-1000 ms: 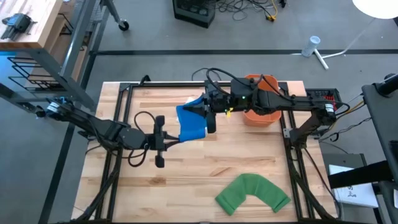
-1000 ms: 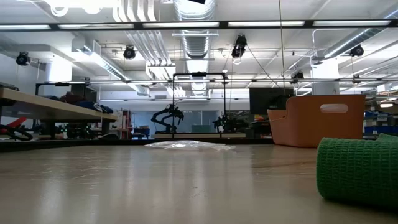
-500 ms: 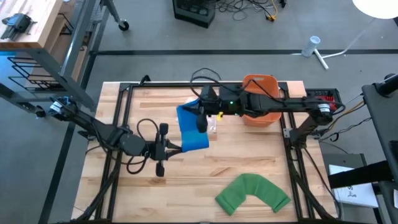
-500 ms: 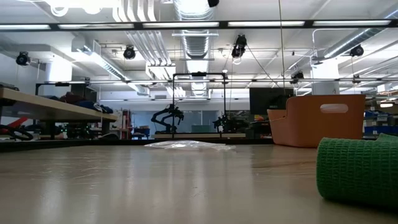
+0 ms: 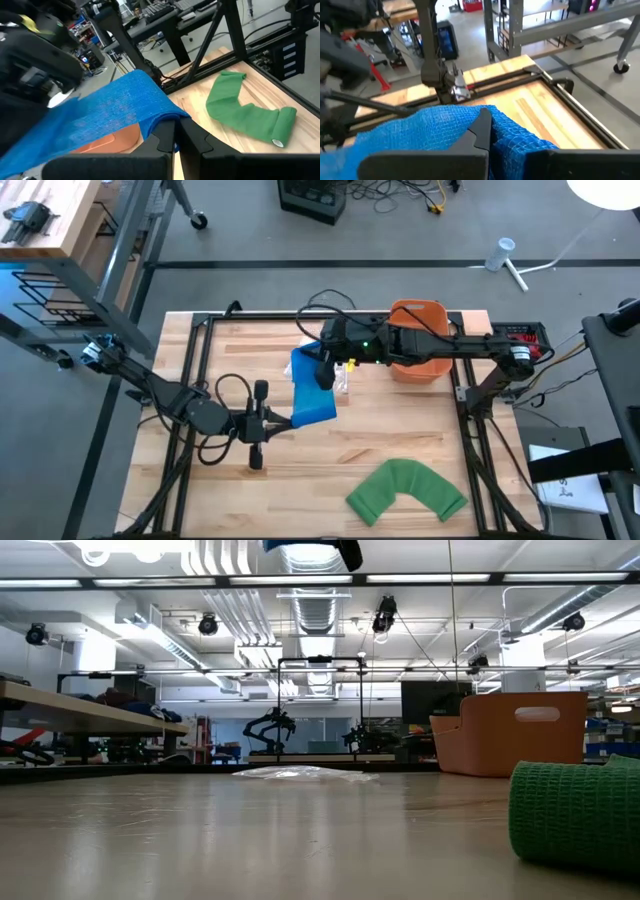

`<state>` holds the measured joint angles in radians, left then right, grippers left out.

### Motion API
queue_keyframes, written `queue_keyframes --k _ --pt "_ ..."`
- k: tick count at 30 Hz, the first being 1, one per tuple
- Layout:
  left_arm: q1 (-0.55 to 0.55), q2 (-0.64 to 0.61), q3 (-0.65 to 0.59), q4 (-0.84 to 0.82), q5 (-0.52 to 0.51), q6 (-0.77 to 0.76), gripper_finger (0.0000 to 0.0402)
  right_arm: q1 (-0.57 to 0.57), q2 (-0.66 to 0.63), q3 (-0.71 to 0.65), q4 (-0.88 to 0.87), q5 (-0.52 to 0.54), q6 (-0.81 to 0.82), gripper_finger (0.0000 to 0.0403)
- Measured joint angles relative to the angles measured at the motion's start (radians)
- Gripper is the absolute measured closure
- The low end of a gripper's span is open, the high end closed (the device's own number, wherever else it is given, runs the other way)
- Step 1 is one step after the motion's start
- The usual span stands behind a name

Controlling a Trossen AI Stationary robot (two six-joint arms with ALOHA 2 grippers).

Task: Roll bandage
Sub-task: Roll the blue bandage

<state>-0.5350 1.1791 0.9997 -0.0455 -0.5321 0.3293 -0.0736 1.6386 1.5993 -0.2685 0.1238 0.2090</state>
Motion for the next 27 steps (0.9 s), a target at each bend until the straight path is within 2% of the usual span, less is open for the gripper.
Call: queue_keyframes --k 6,15,17,22,27 --pt "0.000 -0.003 0.000 0.026 0.000 0.024 0.0401 0.003 0.000 0.000 -0.047 -0.024 0.010 0.0378" --pt "0.000 0.020 0.000 0.046 0.025 0.044 0.0401 0.003 0.000 -0.002 -0.081 -0.065 0.016 0.0281" --pt "-0.001 0.024 0.000 0.045 0.027 0.050 0.0401 0.003 0.000 -0.002 -0.099 -0.118 0.020 0.0258" --pt "-0.002 0.025 0.000 0.032 0.049 0.052 0.0401 -0.018 0.000 -0.002 -0.155 -0.328 0.068 0.0215" --pt "-0.002 0.025 0.000 0.038 0.160 0.049 0.0401 -0.061 0.000 -0.003 -0.284 -0.370 0.087 0.0195"
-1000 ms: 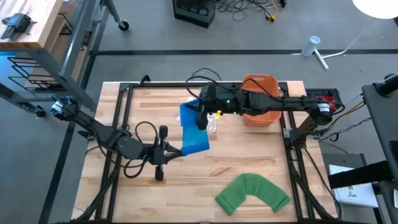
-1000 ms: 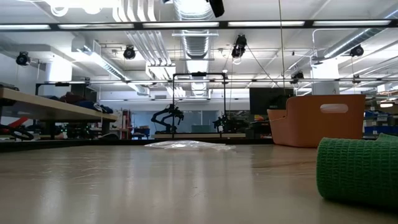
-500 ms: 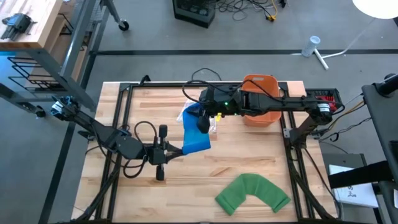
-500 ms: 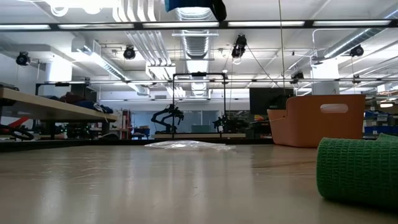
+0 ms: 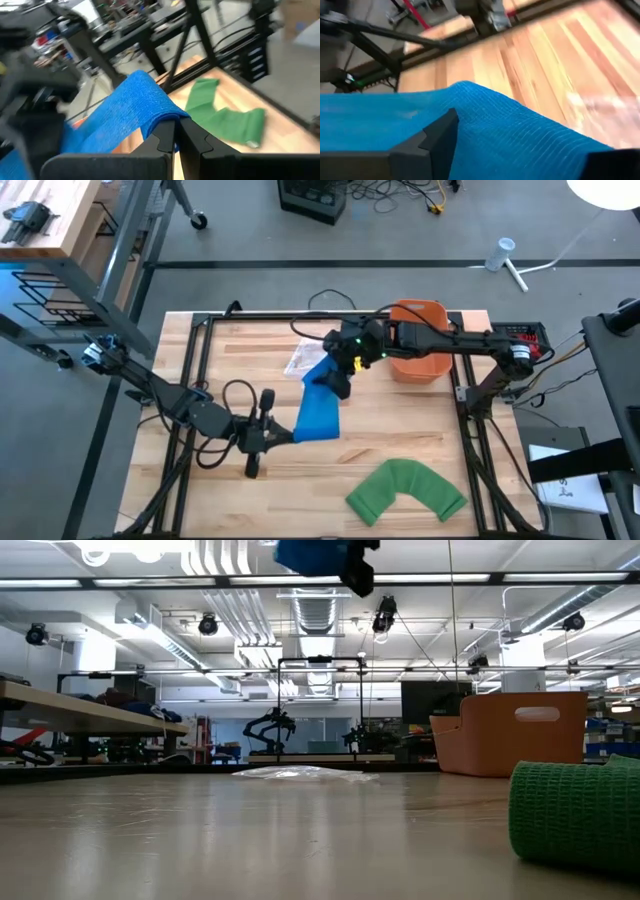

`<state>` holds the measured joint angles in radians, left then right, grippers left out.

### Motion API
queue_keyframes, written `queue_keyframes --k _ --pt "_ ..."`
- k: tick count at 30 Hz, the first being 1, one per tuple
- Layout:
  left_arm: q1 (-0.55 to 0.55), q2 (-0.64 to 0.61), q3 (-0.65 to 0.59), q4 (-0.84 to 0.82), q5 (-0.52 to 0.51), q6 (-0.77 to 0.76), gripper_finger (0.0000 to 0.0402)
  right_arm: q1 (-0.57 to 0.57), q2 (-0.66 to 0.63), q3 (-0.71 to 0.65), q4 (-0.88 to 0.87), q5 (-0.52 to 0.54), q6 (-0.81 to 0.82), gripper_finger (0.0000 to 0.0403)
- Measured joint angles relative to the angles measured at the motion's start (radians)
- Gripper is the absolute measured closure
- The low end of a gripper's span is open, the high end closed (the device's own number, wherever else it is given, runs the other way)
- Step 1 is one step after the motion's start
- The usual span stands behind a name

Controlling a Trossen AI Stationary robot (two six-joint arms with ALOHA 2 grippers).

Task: Roll bandage
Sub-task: Roll the blue bandage

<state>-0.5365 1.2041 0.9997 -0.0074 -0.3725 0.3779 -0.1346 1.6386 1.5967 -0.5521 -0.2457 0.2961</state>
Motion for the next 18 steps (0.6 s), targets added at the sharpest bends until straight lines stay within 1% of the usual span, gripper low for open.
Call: queue_keyframes --k 2,3,5,9,12,15,18 --pt "0.000 0.010 0.000 0.028 0.027 -0.001 0.0401 -0.014 0.000 -0.002 -0.022 -0.031 -0.008 0.0188" --pt "0.000 0.017 0.000 0.039 0.042 0.000 0.0401 -0.018 0.000 -0.005 -0.019 -0.069 -0.021 0.0185" --pt "0.001 0.032 0.000 0.065 0.079 0.003 0.0401 -0.021 0.000 -0.006 -0.004 -0.184 -0.064 0.0177" --pt "0.000 0.054 0.000 0.121 0.154 0.026 0.0401 -0.021 0.000 -0.006 -0.006 -0.456 -0.196 0.0164" --pt "0.000 0.063 0.000 0.177 0.248 0.028 0.0401 -0.023 0.000 -0.007 -0.084 -0.609 -0.332 0.0161" --pt "0.000 0.073 0.000 0.242 0.342 0.028 0.0401 -0.022 0.001 -0.007 -0.174 -0.682 -0.472 0.0163" --pt "0.000 0.082 0.000 0.313 0.401 0.029 0.0401 -0.019 0.002 -0.022 -0.231 -0.702 -0.567 0.0167"
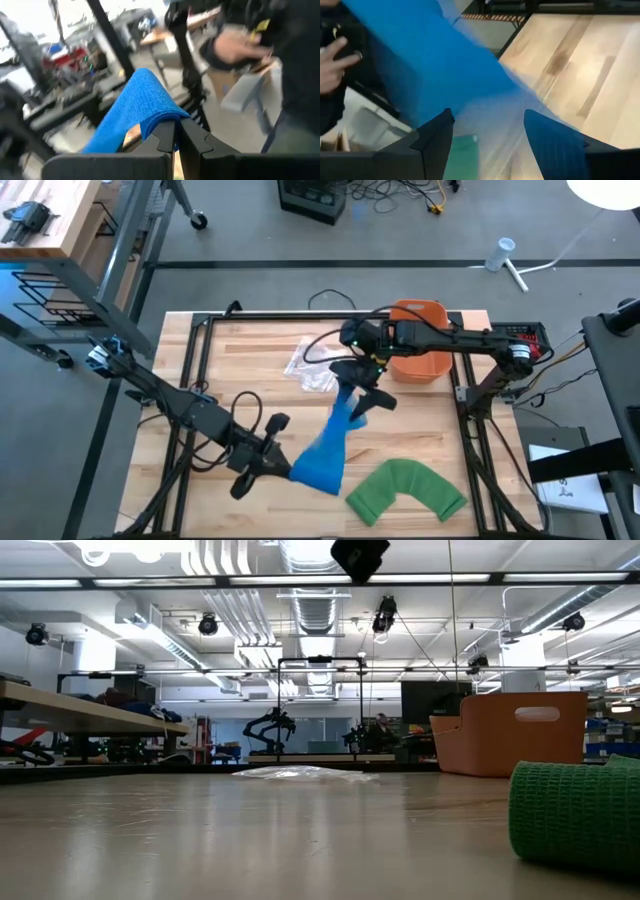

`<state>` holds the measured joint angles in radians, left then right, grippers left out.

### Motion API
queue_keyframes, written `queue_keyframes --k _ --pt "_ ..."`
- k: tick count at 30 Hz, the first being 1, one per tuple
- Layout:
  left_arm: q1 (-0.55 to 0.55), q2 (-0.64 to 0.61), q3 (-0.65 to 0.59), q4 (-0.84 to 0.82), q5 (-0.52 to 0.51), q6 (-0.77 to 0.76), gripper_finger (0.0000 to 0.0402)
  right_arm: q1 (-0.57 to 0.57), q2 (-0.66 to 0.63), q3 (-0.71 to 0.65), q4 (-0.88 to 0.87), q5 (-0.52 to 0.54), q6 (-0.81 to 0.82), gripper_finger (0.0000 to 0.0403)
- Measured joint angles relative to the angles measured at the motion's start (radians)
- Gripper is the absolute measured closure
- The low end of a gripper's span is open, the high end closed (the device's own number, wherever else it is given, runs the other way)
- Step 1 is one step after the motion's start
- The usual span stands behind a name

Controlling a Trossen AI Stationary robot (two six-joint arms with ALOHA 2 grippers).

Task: Roll bandage
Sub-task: Roll the blue bandage

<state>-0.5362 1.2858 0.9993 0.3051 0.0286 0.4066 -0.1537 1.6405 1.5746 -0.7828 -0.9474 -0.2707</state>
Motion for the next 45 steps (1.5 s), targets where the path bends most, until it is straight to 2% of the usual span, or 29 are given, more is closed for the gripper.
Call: queue_keyframes --k 3,8,12,17,23,25,27,32,34,36,41,45 --pt "0.000 0.006 0.000 0.047 0.034 0.001 0.0401 0.008 0.001 -0.040 -0.006 -0.009 -0.070 0.0169" --pt "0.001 0.006 0.000 0.081 0.021 0.000 0.0401 0.010 0.002 -0.117 -0.005 -0.152 -0.171 0.0161" --pt "0.006 0.005 0.000 0.153 -0.012 -0.020 0.0401 0.009 0.002 -0.185 -0.055 -0.160 -0.264 0.0156" --pt "0.021 0.005 0.000 0.207 -0.129 -0.062 0.0401 0.016 -0.010 -0.292 -0.109 -0.204 -0.418 0.0170" --pt "0.068 -0.001 0.000 0.136 -0.306 -0.136 0.0401 0.035 -0.093 -0.359 -0.101 -0.175 -0.429 0.0199" --pt "0.093 -0.009 0.000 0.090 -0.309 -0.168 0.0401 0.042 -0.141 -0.359 -0.087 -0.101 -0.392 0.0207" --pt "0.115 -0.021 -0.001 0.052 -0.310 -0.193 0.0401 0.051 -0.200 -0.358 -0.052 0.037 -0.312 0.0215" --pt "0.147 -0.079 -0.002 -0.055 -0.310 -0.192 0.0401 0.107 -0.349 -0.359 0.059 0.571 -0.087 0.0228" --pt "0.148 -0.112 -0.002 -0.104 -0.309 -0.182 0.0401 0.135 -0.405 -0.360 0.120 0.717 -0.035 0.0231" --pt "0.147 -0.148 -0.006 -0.130 -0.308 -0.172 0.0401 0.171 -0.460 -0.380 0.227 0.778 -0.018 0.0232" --pt "0.155 -0.212 -0.031 -0.135 -0.305 -0.190 0.0401 0.273 -0.545 -0.478 0.550 0.812 -0.057 0.0231" --pt "0.184 -0.228 -0.035 -0.203 -0.306 -0.265 0.0401 0.342 -0.550 -0.552 0.743 0.984 -0.114 0.0231"
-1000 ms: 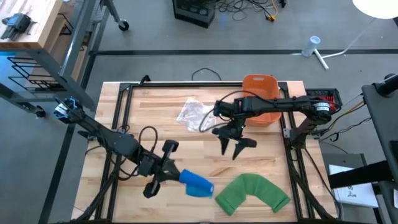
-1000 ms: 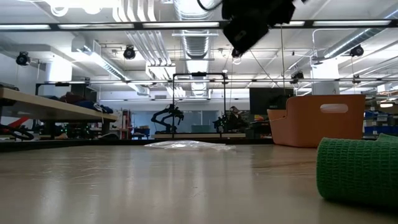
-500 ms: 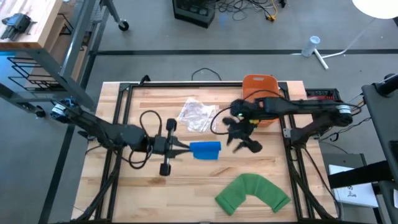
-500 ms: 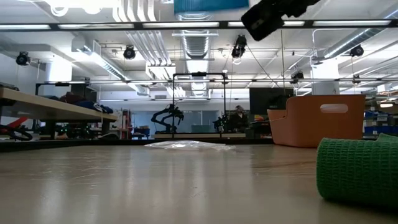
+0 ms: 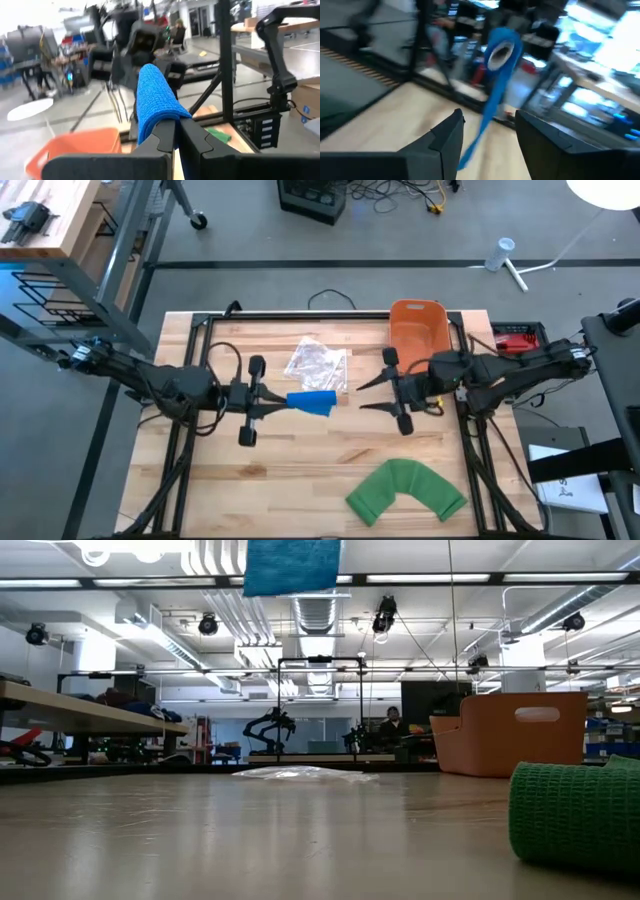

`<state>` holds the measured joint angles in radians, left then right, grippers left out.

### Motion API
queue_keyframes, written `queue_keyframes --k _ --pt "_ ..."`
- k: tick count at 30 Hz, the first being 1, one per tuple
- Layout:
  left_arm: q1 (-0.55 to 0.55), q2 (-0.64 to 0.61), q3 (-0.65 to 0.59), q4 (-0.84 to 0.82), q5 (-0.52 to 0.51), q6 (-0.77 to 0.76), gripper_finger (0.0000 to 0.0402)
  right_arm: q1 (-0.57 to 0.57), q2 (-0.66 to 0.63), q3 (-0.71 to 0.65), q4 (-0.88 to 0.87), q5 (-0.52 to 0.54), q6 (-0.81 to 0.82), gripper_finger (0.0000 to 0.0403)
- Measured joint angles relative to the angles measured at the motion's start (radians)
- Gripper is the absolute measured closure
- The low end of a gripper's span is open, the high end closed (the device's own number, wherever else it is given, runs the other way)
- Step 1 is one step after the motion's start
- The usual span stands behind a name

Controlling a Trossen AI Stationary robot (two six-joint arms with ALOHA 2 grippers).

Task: Roll bandage
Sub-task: Roll the blue bandage

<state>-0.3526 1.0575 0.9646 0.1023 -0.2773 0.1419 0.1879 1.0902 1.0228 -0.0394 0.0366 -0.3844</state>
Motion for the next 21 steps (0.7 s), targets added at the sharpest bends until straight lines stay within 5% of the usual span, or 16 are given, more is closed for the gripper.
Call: queue_keyframes --k 8,13,21 --pt "0.076 -0.058 0.000 -0.113 0.000 -0.047 0.0401 0.097 0.018 -0.020 0.022 0.435 0.023 0.0231" --pt "0.163 -0.107 -0.006 -0.156 0.030 -0.048 0.0401 0.132 0.018 -0.019 0.014 0.512 0.031 0.0231" --pt "0.386 -0.101 -0.026 -0.111 0.320 -0.047 0.0401 0.137 0.018 -0.018 0.004 0.533 0.165 0.0231"
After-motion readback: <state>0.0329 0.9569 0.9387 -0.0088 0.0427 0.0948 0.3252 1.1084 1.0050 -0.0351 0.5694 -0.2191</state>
